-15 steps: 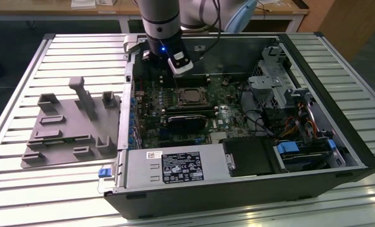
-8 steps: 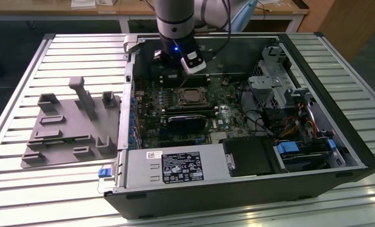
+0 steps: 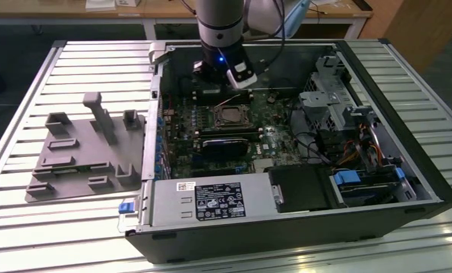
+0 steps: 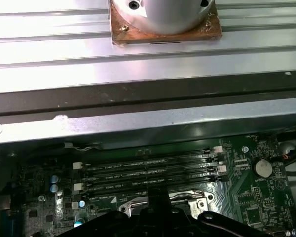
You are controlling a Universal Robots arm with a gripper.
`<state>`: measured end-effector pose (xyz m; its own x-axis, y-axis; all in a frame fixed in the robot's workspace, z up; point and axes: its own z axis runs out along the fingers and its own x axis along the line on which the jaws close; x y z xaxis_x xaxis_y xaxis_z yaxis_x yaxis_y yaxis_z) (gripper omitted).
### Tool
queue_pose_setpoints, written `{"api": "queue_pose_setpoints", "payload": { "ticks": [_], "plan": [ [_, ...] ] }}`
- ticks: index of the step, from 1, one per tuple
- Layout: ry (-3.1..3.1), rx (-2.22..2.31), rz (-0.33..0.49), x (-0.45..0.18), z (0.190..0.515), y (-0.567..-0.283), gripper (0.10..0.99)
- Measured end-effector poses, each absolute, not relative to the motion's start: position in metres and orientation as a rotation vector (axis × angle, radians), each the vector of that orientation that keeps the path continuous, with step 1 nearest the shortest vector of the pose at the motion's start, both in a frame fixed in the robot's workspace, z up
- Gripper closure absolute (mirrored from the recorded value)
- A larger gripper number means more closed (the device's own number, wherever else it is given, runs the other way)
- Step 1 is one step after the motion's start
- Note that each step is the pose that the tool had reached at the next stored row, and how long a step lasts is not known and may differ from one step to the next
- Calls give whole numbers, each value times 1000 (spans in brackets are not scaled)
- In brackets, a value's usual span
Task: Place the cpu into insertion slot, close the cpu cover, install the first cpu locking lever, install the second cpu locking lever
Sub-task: 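Install the first cpu locking lever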
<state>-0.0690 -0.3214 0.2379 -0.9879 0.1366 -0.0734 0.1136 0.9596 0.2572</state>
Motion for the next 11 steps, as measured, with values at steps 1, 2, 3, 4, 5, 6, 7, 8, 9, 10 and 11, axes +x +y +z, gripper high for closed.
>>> {"api": "queue_pose_setpoints", "payload": {
  "ticks": [1,2,3,4,5,6,7,8,9,10,11],
  "plan": [
    [3016,192,389,-69,237,-321,984],
    [3012,191,388,-69,236,-321,984],
    [3007,190,388,-69,235,-321,984],
    [3003,189,388,-69,234,-321,984],
    [2998,188,388,-69,233,-321,984],
    [2995,187,388,-69,232,-321,984],
    [2992,186,388,-69,231,-321,984],
    [2990,185,388,-69,230,-322,984],
    [2989,185,388,-69,228,-322,984],
    [2987,185,388,-68,227,-322,984],
    [2986,184,388,-68,225,-322,984]
  ]
}}
